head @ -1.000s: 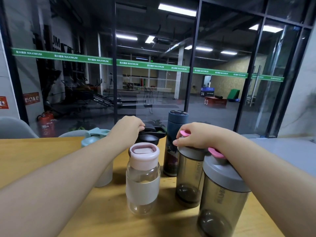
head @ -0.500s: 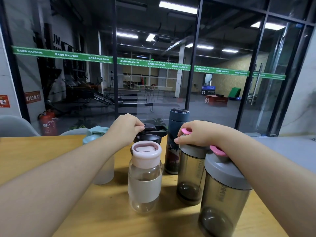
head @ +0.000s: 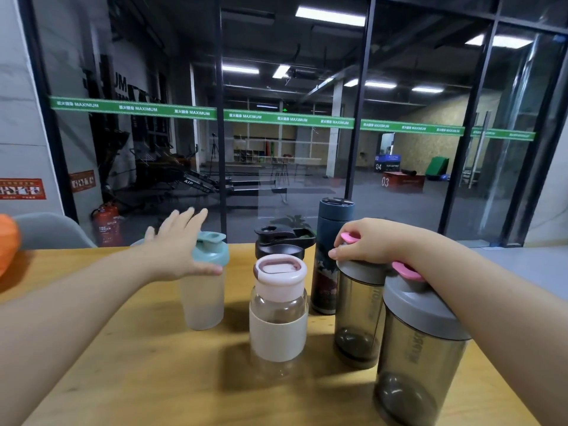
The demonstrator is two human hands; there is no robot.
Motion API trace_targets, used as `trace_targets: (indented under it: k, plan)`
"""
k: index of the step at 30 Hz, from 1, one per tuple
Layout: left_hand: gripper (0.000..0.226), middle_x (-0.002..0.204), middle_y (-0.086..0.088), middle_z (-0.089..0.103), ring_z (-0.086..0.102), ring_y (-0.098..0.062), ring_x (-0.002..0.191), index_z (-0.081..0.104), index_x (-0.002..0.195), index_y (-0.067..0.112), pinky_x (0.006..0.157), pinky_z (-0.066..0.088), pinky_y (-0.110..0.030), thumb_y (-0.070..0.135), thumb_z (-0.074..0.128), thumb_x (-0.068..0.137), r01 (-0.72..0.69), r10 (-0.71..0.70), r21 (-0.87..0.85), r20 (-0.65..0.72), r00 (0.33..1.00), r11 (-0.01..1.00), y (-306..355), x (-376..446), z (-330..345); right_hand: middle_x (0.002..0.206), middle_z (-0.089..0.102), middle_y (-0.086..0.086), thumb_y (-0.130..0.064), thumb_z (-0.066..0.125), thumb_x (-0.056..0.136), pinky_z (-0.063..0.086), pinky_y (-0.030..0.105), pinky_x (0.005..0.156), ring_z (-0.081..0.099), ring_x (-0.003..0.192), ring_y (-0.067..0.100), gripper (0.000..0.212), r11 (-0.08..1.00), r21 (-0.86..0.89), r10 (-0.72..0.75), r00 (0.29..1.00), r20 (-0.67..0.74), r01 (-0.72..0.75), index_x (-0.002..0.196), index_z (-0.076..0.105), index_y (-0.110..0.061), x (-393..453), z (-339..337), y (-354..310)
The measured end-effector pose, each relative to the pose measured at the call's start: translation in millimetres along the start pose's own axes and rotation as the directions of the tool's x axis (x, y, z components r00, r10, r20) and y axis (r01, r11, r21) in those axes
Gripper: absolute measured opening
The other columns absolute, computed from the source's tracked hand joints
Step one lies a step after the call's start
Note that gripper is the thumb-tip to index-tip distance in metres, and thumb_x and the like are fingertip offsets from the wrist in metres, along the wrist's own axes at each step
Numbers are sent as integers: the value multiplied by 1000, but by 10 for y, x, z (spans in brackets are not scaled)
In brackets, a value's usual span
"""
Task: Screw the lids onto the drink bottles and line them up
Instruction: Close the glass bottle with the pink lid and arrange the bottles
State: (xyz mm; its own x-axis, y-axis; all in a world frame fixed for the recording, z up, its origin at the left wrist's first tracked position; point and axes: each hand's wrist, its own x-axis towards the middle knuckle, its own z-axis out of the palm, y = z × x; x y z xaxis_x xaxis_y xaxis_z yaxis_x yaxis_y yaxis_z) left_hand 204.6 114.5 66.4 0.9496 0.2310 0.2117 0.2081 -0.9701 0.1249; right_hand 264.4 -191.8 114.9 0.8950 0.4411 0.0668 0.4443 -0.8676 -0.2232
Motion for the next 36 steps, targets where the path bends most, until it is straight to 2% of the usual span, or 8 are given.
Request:
trace_targets:
  k: [3,10,13,16,20,24,29,36]
  plan:
    - [122,161,1,-7,-9,-22,147,-9,151,21,115,7,-53,67,67,67,19,-18,-2,74,997,1000,-97,-20,142,111,58,0,-51,57,86,40,24,69,54,97,17,42,1000,-6,2,1000,0,-2,118,56,-25,4,8,8]
    - [95,146,-3,33,30,-22,132,27,143,17,107,32,-37,58,71,70,-44,28,-180,-92,995,983,-121,-33,217,110,56,-1,-52,57,86,42,25,72,54,98,17,43,1000,-10,3,1000,1,-3,120,56,-25,9,15,6]
    - [78,144,-1,36,28,-22,130,37,132,18,101,32,-40,64,61,74,-22,12,-46,-202,979,999,-27,-63,204,112,58,0,-52,57,86,42,26,76,54,99,18,43,1000,-12,5,1000,-2,-5,119,56,-25,11,19,8]
    - [65,135,4,45,31,-20,122,32,136,29,96,31,-38,59,55,82,-79,86,35,-288,954,996,20,-88,219,112,58,0,-52,57,85,43,26,76,55,99,18,41,1000,-6,4,1000,-4,-4,117,57,-26,14,17,7]
    - [62,138,9,42,30,-20,125,25,142,43,99,31,-38,53,51,86,-118,137,92,-227,964,989,36,-120,182,110,60,0,-52,58,85,42,26,73,56,98,18,38,1000,9,8,1000,-12,-8,113,58,-27,16,25,21]
    - [38,117,12,52,32,-16,122,47,118,36,85,30,-35,50,58,84,-152,109,-149,-259,960,977,96,-180,143,108,59,-1,-52,58,85,40,23,66,56,96,17,35,1000,21,9,1000,-15,-8,111,58,-28,24,33,21]
    - [34,94,-1,51,50,-20,94,44,76,17,67,32,-29,43,65,83,-155,24,-317,-383,923,936,167,-216,122,109,60,-1,-51,59,85,39,20,63,56,96,16,33,1000,28,5,1000,-15,-5,109,58,-28,35,35,35]
    - [39,110,3,52,48,-13,97,50,113,16,77,36,-27,39,65,85,-26,-116,-463,-276,954,886,36,-294,54,107,59,-2,-50,58,85,39,20,64,55,95,16,33,999,33,4,1000,-14,-3,109,58,-28,63,49,55]
